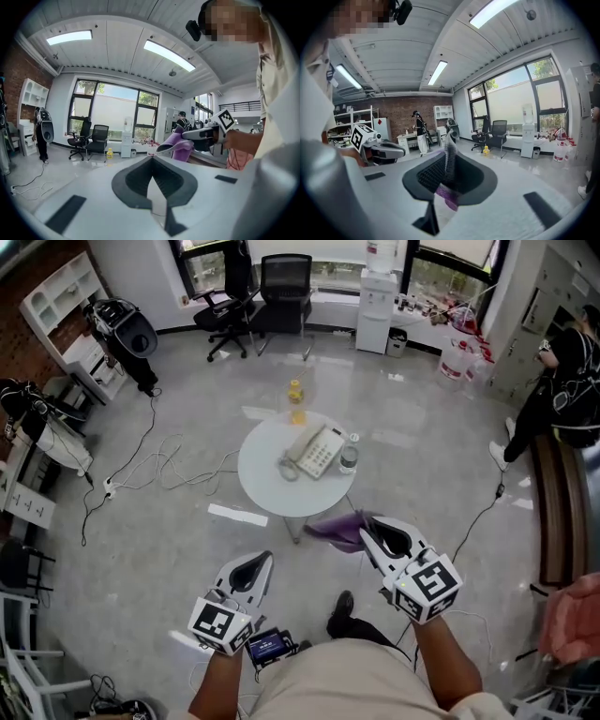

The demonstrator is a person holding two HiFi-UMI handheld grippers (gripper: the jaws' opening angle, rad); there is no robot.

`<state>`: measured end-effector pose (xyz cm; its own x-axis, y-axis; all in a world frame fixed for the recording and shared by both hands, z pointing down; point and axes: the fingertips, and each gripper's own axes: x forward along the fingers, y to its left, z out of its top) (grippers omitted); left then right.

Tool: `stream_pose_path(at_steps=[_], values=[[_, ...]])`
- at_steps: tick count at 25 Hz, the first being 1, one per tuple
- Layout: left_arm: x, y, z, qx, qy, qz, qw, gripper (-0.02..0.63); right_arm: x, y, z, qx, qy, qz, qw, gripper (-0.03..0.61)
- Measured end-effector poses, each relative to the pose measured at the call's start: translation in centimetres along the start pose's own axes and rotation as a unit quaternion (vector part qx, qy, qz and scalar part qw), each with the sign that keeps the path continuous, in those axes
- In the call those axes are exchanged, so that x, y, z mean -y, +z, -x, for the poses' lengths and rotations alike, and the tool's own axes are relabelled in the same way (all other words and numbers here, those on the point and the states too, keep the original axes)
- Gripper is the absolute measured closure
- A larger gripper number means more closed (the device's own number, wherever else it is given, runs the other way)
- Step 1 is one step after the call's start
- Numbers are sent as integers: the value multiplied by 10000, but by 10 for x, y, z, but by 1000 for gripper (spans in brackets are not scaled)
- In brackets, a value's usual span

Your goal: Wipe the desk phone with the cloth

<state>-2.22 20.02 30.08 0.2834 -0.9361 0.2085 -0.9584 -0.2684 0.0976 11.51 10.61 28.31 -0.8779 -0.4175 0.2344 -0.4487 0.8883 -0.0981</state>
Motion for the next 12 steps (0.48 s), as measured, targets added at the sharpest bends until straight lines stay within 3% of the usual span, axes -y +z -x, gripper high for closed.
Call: stream_pose_path(at_steps=[7,12], values=[[-24,28,-63,-94,354,-2,9993,606,61,19,-48,-10,399,-117,9991,518],[-39,23,-95,-155,407,27,9990,606,93,13,-70,-11,391,-192,9990,518]])
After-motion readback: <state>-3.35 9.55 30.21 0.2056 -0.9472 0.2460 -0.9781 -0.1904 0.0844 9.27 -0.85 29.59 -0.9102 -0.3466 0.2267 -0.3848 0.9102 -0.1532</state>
